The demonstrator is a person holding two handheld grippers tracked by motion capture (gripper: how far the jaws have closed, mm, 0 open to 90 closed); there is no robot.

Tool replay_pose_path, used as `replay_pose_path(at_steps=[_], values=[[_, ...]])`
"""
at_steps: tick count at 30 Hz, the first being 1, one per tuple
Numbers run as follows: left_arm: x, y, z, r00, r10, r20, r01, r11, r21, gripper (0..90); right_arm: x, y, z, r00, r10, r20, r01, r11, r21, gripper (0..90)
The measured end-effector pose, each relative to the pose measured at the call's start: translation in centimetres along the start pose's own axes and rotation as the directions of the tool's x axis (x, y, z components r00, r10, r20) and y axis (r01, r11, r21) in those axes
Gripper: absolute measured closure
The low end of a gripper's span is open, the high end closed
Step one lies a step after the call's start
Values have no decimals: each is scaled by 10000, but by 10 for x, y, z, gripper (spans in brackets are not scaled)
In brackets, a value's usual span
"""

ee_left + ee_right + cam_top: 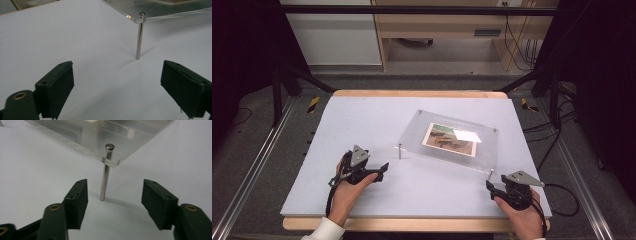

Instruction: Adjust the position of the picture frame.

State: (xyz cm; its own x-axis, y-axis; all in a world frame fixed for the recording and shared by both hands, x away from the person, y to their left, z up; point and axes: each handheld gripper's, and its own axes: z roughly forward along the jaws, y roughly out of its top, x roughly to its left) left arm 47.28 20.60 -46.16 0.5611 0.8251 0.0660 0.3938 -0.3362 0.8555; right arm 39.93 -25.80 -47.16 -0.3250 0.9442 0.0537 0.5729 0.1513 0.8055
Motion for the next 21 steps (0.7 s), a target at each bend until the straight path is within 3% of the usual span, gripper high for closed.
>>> replay_pose_path(at_steps=[12, 21], values=[[-17, 7, 3, 9992, 295, 285, -296, 9996, 20, 211, -5, 9, 19, 9981, 107, -606, -109, 9999, -36, 663], [-23, 13, 8, 9979, -48, 648, 59, 9999, -156, 255, -7, 14, 30, 9939, 336, -1052, -355, 9992, -168, 812]])
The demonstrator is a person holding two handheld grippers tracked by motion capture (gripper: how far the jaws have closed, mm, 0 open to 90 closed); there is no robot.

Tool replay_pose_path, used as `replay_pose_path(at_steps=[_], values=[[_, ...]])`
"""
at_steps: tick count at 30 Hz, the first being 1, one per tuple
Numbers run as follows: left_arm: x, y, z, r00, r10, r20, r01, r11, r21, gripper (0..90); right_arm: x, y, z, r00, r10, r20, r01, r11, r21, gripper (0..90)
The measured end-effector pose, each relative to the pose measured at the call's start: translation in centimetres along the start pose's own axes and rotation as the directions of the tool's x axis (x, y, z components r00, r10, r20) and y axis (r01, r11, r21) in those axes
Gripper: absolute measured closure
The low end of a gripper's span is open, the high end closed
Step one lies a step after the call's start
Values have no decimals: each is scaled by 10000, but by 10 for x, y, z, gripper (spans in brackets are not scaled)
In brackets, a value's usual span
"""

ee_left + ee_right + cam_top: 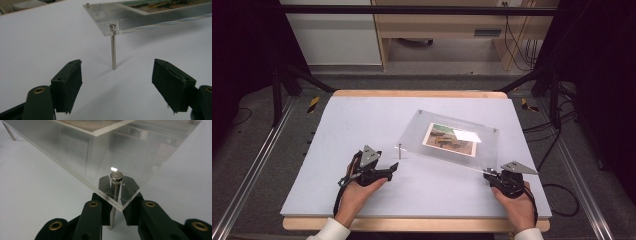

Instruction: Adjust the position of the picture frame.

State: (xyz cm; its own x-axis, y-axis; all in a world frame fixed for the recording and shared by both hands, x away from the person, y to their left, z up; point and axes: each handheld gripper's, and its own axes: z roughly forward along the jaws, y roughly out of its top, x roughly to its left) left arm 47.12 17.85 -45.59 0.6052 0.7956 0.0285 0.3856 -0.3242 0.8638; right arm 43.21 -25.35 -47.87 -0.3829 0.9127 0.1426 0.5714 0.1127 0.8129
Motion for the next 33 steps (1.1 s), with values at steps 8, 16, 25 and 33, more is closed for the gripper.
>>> replay_pose_path(at_steps=[8, 16, 25, 33], values=[[-3, 3, 7, 9998, 188, 98, -188, 9998, -34, 368, 0, 0, 0, 9998, 120, -185, -120, 9999, -12, 847], [12, 13, 41, 9997, -216, 95, 209, 9976, 665, 546, -1, 1, 0, 9991, 240, -335, -241, 9997, -9, 847], [13, 12, 60, 9975, -552, 449, 518, 9960, 727, 676, -2, 1, 0, 9984, 366, -437, -366, 9993, 26, 846], [11, 15, 66, 9945, -916, 511, 918, 9958, -23, 774, -3, 2, 0, 9978, 421, -513, -422, 9991, 0, 844]])
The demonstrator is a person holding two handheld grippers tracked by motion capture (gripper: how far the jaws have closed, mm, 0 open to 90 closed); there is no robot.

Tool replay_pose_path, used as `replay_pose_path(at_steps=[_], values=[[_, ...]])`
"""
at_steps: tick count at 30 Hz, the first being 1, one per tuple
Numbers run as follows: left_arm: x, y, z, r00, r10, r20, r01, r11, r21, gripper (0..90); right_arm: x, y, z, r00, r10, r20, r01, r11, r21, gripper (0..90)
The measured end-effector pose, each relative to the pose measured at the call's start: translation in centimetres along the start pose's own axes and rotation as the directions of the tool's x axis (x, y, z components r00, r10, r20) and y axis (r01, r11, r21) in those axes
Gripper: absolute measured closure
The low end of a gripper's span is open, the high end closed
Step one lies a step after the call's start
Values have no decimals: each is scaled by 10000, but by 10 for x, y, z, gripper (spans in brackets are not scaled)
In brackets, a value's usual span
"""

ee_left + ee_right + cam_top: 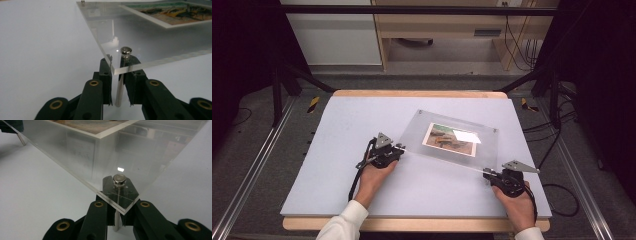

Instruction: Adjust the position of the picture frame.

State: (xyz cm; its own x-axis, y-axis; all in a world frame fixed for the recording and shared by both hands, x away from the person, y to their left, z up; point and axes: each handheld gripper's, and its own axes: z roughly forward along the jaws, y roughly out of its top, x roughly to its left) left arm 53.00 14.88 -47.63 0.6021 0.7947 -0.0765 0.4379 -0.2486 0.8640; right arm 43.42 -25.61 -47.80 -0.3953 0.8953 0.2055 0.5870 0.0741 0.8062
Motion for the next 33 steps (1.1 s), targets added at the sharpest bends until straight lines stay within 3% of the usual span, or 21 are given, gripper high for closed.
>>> replay_pose_path(at_steps=[4, 8, 20, 25, 33], values=[[-3, 0, 0, 9999, 54, -119, -55, 9999, -95, 832, 0, 0, -1, 10000, 16, -17, -16, 10000, -47, 845], [-2, 3, -2, 9991, -429, 7, 429, 9987, -284, 838, 0, 1, -1, 10000, 54, -29, -54, 9998, -170, 845], [-2, 10, -4, 9984, -559, 12, 559, 9982, -232, 840, -2, 1, -3, 9999, 138, 81, -134, 9989, -441, 776], [-3, 12, -5, 9987, -500, 58, 501, 9986, -188, 841, -2, 1, -3, 9998, 155, 83, -150, 9982, -576, 794], [-4, 18, -8, 9992, -389, 114, 392, 9989, -250, 844, -1, 7, -8, 9999, 158, 33, -153, 9923, -1226, 840]])
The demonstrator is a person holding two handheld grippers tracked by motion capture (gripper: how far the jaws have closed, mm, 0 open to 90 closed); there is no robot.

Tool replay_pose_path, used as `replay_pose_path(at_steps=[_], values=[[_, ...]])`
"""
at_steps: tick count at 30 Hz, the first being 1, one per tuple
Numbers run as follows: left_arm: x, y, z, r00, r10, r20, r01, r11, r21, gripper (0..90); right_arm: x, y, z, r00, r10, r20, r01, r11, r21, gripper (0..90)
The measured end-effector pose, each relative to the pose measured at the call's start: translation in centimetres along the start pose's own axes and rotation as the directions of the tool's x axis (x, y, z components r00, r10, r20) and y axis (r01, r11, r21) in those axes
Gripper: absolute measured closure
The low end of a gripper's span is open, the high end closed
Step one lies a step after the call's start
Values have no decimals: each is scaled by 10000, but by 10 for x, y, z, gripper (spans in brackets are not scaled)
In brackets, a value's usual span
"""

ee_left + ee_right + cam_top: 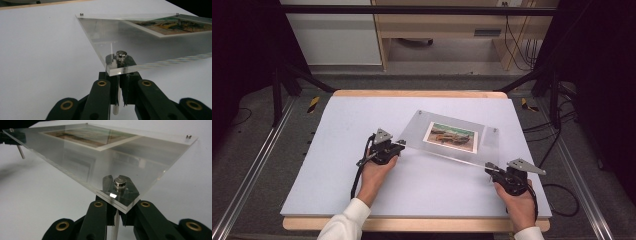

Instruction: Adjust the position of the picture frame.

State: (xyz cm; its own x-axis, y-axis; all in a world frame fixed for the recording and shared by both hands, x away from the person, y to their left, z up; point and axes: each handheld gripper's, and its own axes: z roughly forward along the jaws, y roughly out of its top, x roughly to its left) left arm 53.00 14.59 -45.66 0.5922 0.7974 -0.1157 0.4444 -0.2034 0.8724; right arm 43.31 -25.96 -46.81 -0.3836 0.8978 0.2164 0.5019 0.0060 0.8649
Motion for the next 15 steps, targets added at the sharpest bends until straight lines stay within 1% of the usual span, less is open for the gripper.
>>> replay_pose_path(at_steps=[1, 5, 10, 11, 14, 15], values=[[0, 1, 0, 10000, 55, 7, -55, 10000, 9, 844, 0, 1, 0, 10000, 14, -5, -14, 10000, -50, 839], [0, 4, -2, 10000, 62, 66, -61, 10000, -71, 845, -1, 4, -2, 9999, 142, -17, -142, 9993, -348, 831], [0, 6, -2, 9999, 74, 89, -74, 10000, -38, 844, 0, 6, -2, 9997, 240, -13, -240, 9991, -364, 846], [1, 6, -1, 9998, 162, 96, -161, 9999, -14, 843, 0, 6, -2, 9996, 268, -18, -268, 9991, -333, 847], [3, 7, -1, 9994, 176, 310, -174, 9998, -77, 831, -1, 6, -2, 9996, 276, -45, -277, 9992, -289, 848], [3, 7, -1, 9994, 176, 310, -174, 9998, -77, 823, -1, 6, -2, 9996, 282, -55, -284, 9991, -311, 848]])
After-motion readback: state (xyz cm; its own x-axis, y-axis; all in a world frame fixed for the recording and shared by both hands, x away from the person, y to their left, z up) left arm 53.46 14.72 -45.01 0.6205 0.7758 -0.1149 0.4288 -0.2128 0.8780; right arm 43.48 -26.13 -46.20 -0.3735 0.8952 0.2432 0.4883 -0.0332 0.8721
